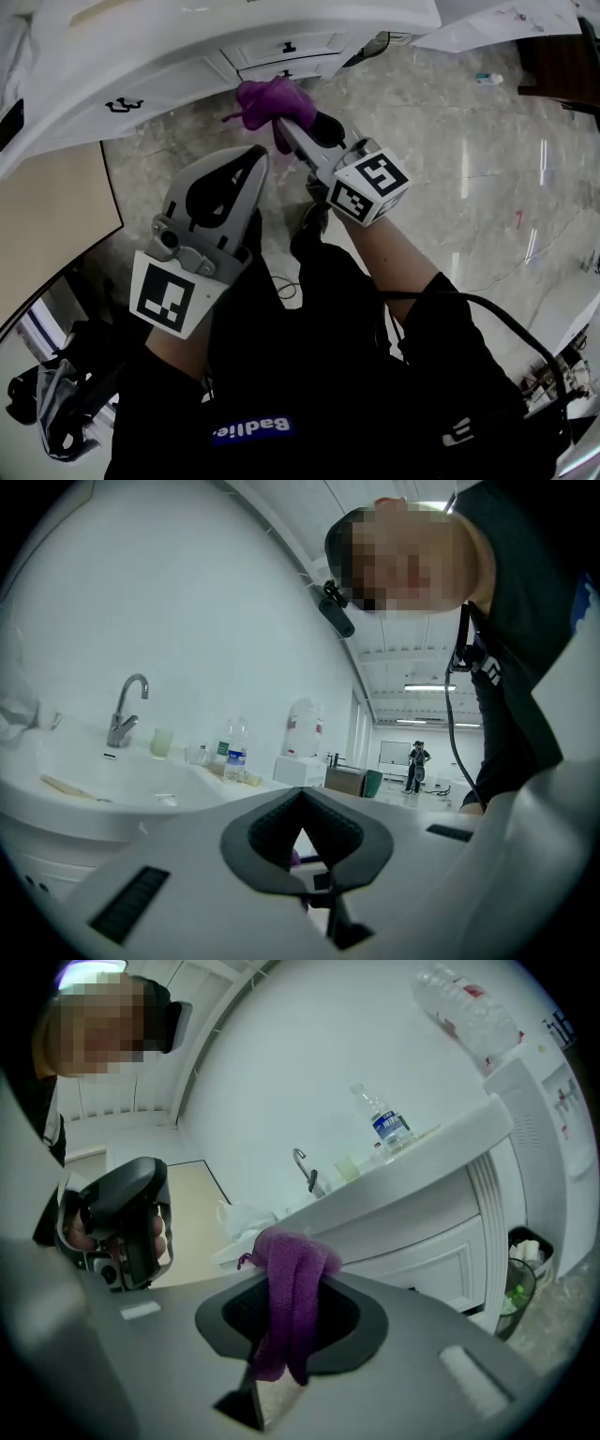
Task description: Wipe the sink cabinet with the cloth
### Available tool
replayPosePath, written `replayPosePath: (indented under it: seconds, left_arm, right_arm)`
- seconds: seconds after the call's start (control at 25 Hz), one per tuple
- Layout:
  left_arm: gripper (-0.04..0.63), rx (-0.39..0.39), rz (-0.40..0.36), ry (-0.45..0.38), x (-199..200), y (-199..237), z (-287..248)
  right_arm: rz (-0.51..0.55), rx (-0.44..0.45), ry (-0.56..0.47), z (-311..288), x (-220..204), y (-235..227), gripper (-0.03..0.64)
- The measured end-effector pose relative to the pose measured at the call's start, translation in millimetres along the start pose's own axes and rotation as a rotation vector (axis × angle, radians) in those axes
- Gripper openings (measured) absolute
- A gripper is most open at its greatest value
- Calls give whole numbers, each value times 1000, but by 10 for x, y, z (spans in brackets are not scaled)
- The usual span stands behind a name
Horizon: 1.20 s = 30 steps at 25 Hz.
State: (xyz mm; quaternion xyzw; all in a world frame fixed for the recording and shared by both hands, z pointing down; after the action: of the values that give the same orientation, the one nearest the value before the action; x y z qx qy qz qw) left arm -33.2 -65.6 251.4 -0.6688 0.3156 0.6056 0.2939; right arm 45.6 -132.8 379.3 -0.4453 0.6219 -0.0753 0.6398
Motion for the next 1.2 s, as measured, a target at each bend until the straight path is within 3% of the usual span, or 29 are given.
replayPosePath:
  seconds: [0.48,0.96,1.2]
  left_arm:
    - [5,96,-46,-39,-391,156,-92]
    - [5,133,-83,-130,-1119,501,-257]
    - [5,158,-81,-173,-1508,719,-329]
  right_arm:
    - [46,14,29,-503,-261,-520,77]
    - [63,88,-54,-1088,-445,-841,77]
    - [138,101,-79,-1360,-476,-960,77]
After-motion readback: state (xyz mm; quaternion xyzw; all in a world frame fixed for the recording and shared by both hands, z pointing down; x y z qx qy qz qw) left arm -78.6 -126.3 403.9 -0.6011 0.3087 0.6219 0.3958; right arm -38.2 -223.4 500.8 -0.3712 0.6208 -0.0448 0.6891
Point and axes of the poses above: the fingertips, and each gripper's own axes: z backward along the fingers, y to its left, x out of its top, the point moved 4 cm from there along z, backward along the fingers, and after that the axes turned 11 degrees about -z, right-handed, at the moved point
